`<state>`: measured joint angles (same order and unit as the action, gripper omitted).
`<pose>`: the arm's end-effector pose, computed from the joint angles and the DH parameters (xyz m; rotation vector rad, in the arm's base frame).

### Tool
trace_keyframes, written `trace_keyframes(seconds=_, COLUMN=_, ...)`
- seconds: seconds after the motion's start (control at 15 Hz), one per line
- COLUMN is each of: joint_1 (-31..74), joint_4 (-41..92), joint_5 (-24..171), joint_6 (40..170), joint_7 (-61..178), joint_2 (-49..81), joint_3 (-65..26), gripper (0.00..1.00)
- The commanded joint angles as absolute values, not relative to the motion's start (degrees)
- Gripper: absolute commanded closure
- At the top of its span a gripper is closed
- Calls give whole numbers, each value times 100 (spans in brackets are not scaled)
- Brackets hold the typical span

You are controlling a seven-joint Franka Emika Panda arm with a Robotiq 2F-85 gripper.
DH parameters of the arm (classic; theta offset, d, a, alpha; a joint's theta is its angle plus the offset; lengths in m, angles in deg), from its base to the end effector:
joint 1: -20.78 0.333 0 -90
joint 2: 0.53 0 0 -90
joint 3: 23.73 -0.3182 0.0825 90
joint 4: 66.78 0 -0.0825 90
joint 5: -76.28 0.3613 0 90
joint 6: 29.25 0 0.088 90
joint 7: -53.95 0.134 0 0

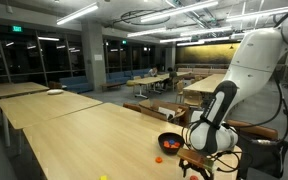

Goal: Pick up the orange tokens from the table and put them in the bowl.

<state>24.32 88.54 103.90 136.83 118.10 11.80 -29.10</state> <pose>0.3837 0.0380 0.1532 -2.2989 2.0085 0.1538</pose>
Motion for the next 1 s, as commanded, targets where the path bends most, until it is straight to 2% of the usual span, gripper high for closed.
trace_keyframes(seconds=0.0, joint_1=2285, joint_4=8663, joint_5=10630, joint_6=13482, joint_7=11455, joint_2=1313, joint_3=-2996, gripper=0)
trace_keyframes(seconds=0.93, joint_1=2458, joint_4=8773, joint_5=10415, joint_6=13562, joint_7=11734, joint_2=1371, joint_3=-2738, gripper=0)
